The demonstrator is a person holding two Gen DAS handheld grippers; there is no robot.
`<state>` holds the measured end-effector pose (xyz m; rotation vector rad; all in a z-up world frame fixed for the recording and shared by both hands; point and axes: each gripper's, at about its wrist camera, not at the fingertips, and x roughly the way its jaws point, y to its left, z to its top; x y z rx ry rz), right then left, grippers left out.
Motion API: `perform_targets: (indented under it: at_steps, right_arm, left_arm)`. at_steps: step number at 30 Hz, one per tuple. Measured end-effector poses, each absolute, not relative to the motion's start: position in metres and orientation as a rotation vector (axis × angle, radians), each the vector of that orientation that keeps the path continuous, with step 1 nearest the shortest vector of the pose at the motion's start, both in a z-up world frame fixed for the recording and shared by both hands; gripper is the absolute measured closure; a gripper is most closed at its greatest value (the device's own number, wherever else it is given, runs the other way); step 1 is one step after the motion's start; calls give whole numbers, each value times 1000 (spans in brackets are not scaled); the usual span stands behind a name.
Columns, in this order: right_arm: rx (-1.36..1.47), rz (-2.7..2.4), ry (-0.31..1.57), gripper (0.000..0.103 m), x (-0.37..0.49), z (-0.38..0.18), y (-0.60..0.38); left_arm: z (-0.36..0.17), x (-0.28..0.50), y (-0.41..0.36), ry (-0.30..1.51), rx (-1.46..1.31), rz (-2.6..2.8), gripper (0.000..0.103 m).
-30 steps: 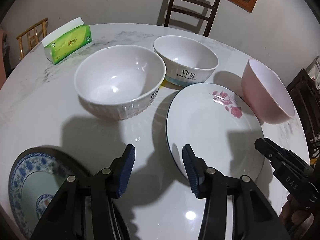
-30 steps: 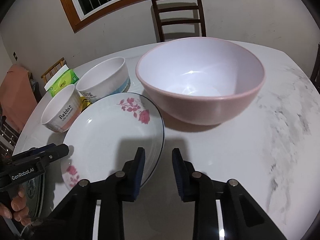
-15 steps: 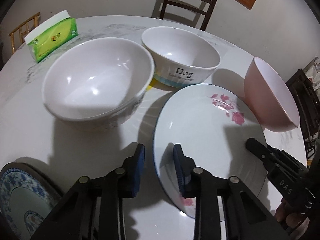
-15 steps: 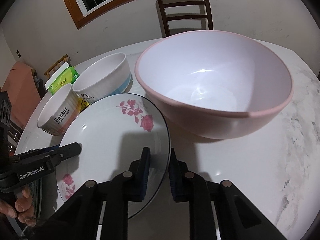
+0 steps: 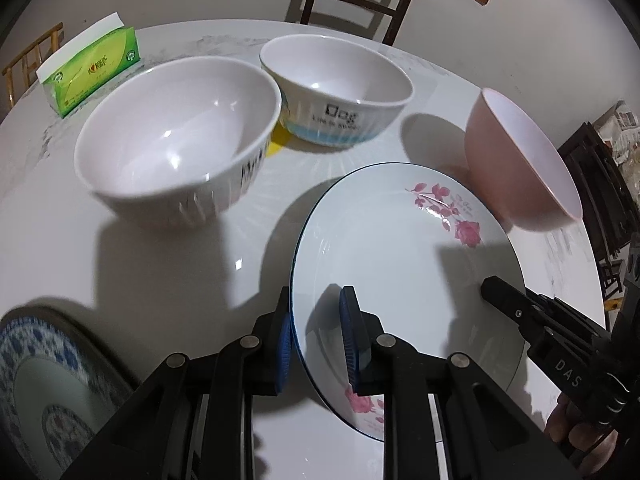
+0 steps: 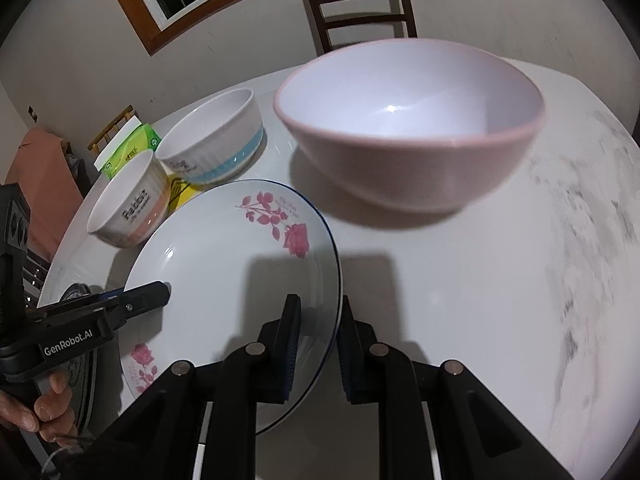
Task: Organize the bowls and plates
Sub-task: 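Close the left tool on the rim of the pink-flowered plate, then lift the pink-flowered plate with the left tool over the blue-and-white plates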
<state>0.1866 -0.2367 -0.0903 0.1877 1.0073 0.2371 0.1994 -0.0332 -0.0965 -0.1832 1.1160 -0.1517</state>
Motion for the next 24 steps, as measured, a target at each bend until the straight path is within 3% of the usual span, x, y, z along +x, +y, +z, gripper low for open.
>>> perform_targets:
  at_steps: [24]
  right_arm:
    - [142,207,1004,86,125,-79,-216]
  left_arm:
    - [-91,139,-26,1116,-187,-157,87]
